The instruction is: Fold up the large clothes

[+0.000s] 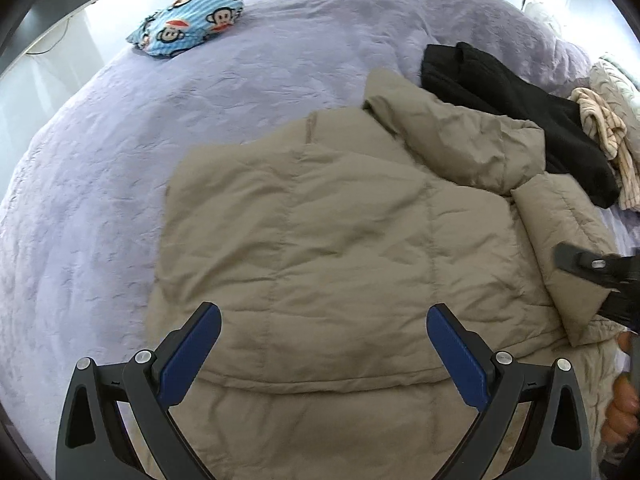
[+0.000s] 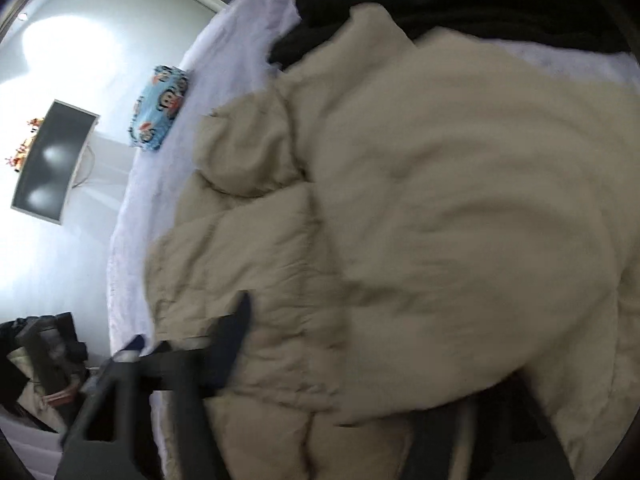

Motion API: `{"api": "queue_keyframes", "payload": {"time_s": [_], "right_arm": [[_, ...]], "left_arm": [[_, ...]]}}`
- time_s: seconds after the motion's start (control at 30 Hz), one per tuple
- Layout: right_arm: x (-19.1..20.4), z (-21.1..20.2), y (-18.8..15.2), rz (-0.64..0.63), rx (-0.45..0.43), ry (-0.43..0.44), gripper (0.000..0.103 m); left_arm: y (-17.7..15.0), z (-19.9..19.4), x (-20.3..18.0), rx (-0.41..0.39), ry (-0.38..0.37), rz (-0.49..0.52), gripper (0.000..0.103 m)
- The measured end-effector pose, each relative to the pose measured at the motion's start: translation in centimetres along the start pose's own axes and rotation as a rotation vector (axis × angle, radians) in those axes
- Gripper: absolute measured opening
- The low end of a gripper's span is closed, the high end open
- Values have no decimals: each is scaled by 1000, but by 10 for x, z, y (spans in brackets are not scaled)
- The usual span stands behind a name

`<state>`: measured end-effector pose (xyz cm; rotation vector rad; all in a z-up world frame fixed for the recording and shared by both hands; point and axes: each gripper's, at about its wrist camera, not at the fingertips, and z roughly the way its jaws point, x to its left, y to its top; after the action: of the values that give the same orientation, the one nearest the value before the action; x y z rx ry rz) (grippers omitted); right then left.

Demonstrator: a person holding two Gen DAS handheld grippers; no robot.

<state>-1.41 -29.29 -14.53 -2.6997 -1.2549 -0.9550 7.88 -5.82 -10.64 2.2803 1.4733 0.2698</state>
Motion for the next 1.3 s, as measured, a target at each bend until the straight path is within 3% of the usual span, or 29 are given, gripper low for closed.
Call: {"api": "queue_keyframes", "payload": {"time_s": [0.13,0.27,0.3,0.33,0.4,0.43,0.47,0.57,0.7,0.73,0.8,0.83,0.9,0.97,1.07,1.2,1.3], "right_arm": [[3,-38,-6,33,-58,19,75],[-35,-69,-4,184,-122,1,75],[-49,-71,-1,252,-139,7,75],[-61,-72,2,315,-152,20,75],[-73,-72,7,396,-178,63,60],[-76,-71,11,415,-190,79,33],[-70,-67,16,398,-191,79,17],[-32,-58,24,226,-175,80,15],[42,-25,9,-83,-71,10,15],[54,-15,2,-131,-40,-17,16],[71,7,-17,-211,33,-90,32],[74,13,-23,-224,56,-109,58],[73,16,-38,-212,99,-86,83],[66,5,-46,-189,101,-56,83],[36,-19,-54,-125,84,-91,83],[-43,-70,-54,111,17,-125,83],[-99,-96,-52,311,-43,-111,83]], "left_arm": [[4,-3,-6,-11,-39,-5,103],[9,-7,-3,-28,-61,-3,103],[10,-8,0,-30,-75,-9,97],[10,-10,4,-31,-90,-20,85],[11,-12,14,-13,-115,-42,74],[11,-12,18,-6,-125,-52,68],[10,-13,22,-3,-132,-59,65],[8,-17,34,5,-157,-76,64],[7,-27,50,-19,-192,-118,64],[7,-29,53,-27,-208,-138,64],[10,-30,57,-25,-249,-166,64],[12,-30,56,-20,-268,-172,64],[14,-28,49,-6,-303,-159,64],[17,-24,36,14,-336,-130,64],[18,-14,14,47,-402,-96,65],[20,4,-10,103,-457,-87,65],[21,21,-24,138,-435,-73,65]]}}
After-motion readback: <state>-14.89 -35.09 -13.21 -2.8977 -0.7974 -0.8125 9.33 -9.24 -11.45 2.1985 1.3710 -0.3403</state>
